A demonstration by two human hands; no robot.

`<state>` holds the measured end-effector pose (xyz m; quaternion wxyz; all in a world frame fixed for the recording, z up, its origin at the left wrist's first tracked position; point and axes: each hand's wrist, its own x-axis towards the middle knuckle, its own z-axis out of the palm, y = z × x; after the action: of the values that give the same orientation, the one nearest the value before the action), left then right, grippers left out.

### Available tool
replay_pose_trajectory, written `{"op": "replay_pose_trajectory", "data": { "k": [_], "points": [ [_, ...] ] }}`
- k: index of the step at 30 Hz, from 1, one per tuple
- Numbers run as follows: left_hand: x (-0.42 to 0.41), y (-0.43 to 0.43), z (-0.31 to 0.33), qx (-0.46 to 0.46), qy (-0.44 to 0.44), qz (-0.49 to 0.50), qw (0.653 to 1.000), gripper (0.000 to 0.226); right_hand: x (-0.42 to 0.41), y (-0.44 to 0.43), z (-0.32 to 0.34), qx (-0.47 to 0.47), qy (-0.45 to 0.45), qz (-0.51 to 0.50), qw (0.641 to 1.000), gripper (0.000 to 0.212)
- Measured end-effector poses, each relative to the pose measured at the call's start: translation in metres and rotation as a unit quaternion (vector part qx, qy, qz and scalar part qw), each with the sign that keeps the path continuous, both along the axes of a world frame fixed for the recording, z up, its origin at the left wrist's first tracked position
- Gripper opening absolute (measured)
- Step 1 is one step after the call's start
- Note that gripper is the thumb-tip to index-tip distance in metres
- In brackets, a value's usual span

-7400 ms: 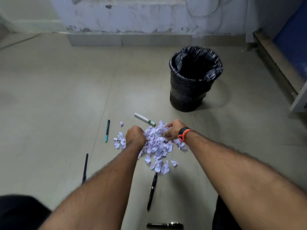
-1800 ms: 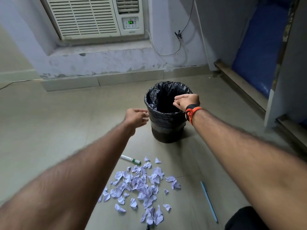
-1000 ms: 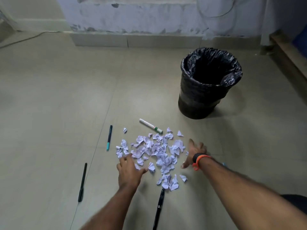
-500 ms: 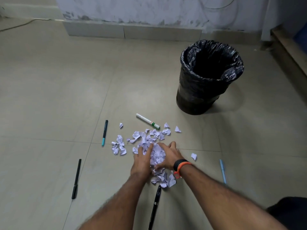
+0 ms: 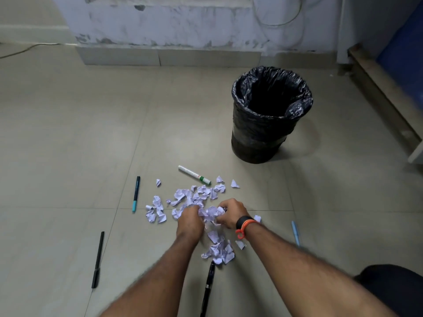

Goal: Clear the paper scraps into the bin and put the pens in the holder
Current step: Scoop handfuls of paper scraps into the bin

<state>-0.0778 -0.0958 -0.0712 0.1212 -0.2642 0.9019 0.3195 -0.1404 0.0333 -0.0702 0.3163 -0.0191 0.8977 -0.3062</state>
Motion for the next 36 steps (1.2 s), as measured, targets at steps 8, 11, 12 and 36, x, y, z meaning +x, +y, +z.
{"op": "replay_pose_trajectory", "data": {
  "k": [8, 11, 12, 36],
  "points": [
    [-0.003, 0.005, 0.035, 0.085, 0.014, 0.127, 0.988, 0.012, -0.022, 0.011, 0.042, -0.099, -0.025, -0.056, 0.993, 0.019],
    [-0.013, 0.008, 0.053, 0.135, 0.046, 0.181, 0.973, 0.011, -0.038, 0.020, 0.058, -0.136, -0.031, -0.079, 0.987, 0.016],
    [-0.018, 0.009, 0.060, 0.149, 0.062, 0.193, 0.968, 0.010, -0.044, 0.023, 0.065, -0.148, -0.028, -0.079, 0.985, 0.015],
    [-0.235, 0.093, 0.226, 0.413, 0.196, 0.116, 0.882, 0.025, -0.185, 0.084, 0.226, -0.431, 0.075, -0.451, 0.778, 0.021]
  ]
}}
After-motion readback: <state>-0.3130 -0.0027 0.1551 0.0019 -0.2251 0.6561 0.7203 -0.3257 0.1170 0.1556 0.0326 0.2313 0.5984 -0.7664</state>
